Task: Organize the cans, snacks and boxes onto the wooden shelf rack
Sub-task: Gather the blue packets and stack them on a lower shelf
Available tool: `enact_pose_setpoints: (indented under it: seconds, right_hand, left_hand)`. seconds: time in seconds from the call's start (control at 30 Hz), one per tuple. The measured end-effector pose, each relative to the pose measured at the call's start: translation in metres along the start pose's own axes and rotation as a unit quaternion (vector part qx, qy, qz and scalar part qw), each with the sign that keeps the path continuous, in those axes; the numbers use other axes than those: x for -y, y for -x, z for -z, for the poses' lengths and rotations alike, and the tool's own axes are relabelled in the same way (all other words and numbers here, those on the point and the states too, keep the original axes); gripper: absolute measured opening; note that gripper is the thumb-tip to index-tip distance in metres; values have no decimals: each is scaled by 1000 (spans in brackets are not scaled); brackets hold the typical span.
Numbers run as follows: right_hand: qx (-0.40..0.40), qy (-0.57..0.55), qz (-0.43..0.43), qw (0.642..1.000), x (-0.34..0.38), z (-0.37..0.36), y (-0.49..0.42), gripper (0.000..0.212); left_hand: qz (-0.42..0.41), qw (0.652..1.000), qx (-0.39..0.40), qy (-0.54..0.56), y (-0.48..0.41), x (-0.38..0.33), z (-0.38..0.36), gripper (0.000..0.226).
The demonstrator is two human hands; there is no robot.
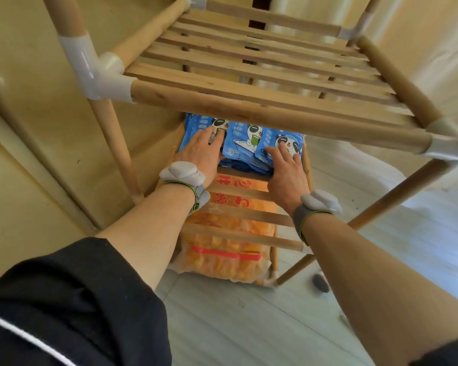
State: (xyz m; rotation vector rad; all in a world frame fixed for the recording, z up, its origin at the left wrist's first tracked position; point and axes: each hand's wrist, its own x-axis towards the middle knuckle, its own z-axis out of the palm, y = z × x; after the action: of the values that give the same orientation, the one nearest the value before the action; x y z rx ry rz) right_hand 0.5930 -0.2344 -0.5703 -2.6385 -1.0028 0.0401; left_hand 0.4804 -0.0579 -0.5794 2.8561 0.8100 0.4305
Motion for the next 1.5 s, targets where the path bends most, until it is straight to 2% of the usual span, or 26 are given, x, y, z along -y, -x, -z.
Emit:
enact_pose_setpoints:
  seconds: [0.2,0.3,0.37,0.47,0.6,0.87,1.03,1.13,1.23,1.37,1.5]
  right_hand:
    - [2,25,10,1000,-10,3,-3,72]
    - [-13,34,-26,999,1,1,-1,70]
    - [-17,36,-49,998,6,3,5,72]
    - [-31,32,-70,997,11,3,13,72]
    - [-69,59,-73,993,11,0,13,66]
    - [5,68,-94,993,15,6,16,85]
    - [5,73,-66,995,34,33,51,83]
    - [32,50,-46,997,43,45,76,74]
    - [80,44,-6,996,47,68,106,59]
    - [137,64,30,988,45,104,141,54]
    - [142,72,30,987,37,135,182,48]
  left_hand:
    - [2,1000,11,0,7,-4,5,68]
    - [-105,991,-22,-84,17,-8,12,68]
    - [-151,981,4,-121,21,-12,12,60]
    - [-110,985,43,-126,17,-19,8,59]
    - [-75,986,38,-141,13,-29,6,70]
    - [-70,987,58,-134,21,-34,16,82]
    - [-69,987,68,-130,49,-30,51,88]
    - [-33,989,109,-94,79,-30,66,89]
    - [-16,985,154,-79,113,-36,92,86]
    - [-10,979,191,-71,145,-55,126,68]
    - [-27,972,218,-82,177,-81,147,57]
